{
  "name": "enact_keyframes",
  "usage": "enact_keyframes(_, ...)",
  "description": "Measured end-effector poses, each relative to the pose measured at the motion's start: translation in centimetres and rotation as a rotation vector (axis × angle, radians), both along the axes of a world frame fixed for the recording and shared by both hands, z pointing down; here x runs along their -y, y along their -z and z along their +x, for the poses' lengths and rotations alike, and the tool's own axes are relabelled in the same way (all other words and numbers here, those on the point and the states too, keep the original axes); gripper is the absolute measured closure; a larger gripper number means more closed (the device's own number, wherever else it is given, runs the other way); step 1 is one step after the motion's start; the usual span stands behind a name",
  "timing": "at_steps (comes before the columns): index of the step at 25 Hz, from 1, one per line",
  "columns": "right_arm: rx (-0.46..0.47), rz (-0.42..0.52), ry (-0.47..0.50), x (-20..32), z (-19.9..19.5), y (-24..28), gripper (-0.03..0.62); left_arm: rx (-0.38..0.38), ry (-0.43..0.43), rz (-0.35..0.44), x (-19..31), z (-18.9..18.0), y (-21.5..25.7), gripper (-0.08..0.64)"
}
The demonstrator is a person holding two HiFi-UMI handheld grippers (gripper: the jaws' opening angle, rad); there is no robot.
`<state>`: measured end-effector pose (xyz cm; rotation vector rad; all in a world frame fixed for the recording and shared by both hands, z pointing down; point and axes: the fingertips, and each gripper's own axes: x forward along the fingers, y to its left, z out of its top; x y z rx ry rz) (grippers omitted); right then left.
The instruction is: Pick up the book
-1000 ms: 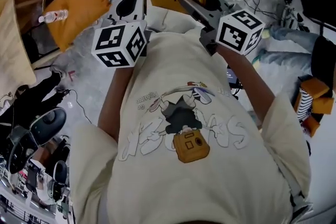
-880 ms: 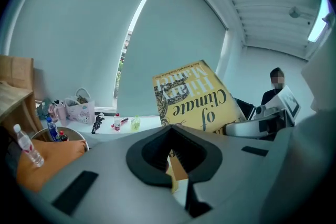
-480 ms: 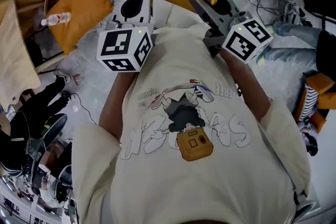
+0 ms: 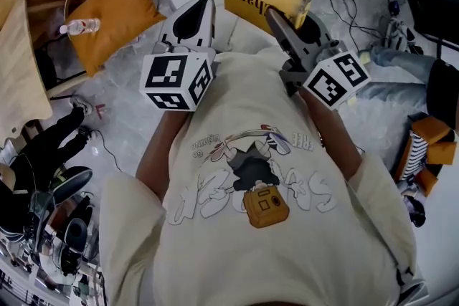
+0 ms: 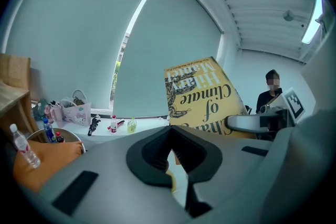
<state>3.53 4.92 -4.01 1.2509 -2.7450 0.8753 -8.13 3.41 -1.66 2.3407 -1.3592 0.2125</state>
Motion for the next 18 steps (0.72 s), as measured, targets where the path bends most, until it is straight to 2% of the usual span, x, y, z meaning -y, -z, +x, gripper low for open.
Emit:
enact_keyframes(10, -0.014, -0.022, 0.010, -0.1, -2.9, -1.0, 0.445, -0.010, 0.002, -0.015, -0.2, -2.6, -1.0, 0.554)
enact_keyframes(18, -0.048, -0.044, -0.003, 2.1, -4.5, -1.6, 0.445, -0.020, -0.021, -0.040, 2.0, -3.7, -1.9, 0.554)
